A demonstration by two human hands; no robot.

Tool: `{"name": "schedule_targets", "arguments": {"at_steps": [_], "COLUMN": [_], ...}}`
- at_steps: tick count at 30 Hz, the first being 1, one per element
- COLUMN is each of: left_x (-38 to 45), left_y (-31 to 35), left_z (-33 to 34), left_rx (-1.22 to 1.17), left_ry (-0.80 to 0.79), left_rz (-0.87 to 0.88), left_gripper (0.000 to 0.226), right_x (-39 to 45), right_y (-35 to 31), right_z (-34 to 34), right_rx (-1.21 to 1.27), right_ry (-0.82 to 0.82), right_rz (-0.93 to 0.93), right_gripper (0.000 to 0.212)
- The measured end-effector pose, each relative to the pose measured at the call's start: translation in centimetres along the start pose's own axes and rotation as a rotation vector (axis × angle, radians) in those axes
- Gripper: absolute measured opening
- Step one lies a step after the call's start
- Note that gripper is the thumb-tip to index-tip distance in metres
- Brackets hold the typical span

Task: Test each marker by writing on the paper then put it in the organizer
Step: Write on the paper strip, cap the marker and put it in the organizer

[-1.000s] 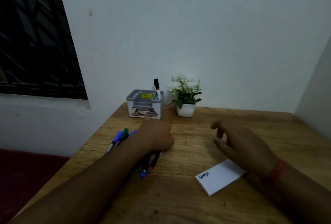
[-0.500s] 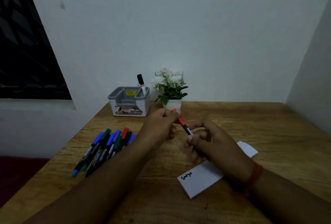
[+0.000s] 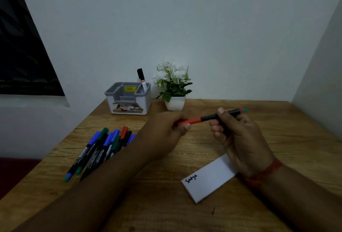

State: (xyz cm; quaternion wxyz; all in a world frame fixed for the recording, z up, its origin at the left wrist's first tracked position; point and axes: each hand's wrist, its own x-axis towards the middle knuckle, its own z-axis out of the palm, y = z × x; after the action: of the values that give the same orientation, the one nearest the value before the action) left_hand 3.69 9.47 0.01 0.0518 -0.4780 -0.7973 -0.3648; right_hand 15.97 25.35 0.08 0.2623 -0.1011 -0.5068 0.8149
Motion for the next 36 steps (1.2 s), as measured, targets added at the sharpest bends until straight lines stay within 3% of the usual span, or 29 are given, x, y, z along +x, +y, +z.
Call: {"name": "schedule_targets", "arguments": {"at_steps": [4,9,13,15,17,19,23,26,29,36], "left_x": [0.0,0.0,0.2,0.2,0.1,0.4,1.7,2.1,2.2,2.1], "left_y": [0.6,0.5,0.6,0.0,-1.5,-2.4,-0.8,-0.6,-1.3,-1.8], "left_z": [1.1,1.6,1.7,0.8,-0.5,-1.1,1.6,3.4,4.1,3.9], "left_rx": [0.140,0.196,0.156,0.134,0.049,-0.005,0.294,0.409,0.455,0.410], "left_ry": [-0.021,-0.064,-0.158,-0.181,-0.126,0.014,-0.047,-0.115,-0.197,-0.215], "left_rz": [0.183,0.160,0.080,-0.017,-0.167,-0.192,-0.015,-0.014,-0.069,-0.131], "left_gripper": [0.021,0.013,0.023,0.018,0.016,0.018,0.030,0.032,0.034,0.047], "right_x": [-0.3,-0.2,-0.1,1.0,2.3,3.0,3.0,2.4,1.6,1.3], "right_y": [0.8,0.9,0.9,-0.4,-3.0,-3.9,-1.1,0.0,0.5,0.8], "right_z": [0.2,0.2,0.2,-1.0,-3.4,-5.5,-3.6,-1.5,-1.0,-1.0], "right_rx": [-0.220,-0.316,-0.362,-0.246,0.018,0.075,-0.158,-0.271,-0.319,-0.396], "right_ry": [-0.137,-0.121,-0.013,0.173,0.385,0.439,0.224,0.094,0.038,0.025], "right_rz": [-0.062,-0.082,-0.107,-0.098,-0.112,-0.135,-0.167,-0.203,-0.209,-0.177], "right_gripper": [0.019,0.019,0.025,0.021,0.023,0.021,0.017,0.022,0.024,0.021]}}
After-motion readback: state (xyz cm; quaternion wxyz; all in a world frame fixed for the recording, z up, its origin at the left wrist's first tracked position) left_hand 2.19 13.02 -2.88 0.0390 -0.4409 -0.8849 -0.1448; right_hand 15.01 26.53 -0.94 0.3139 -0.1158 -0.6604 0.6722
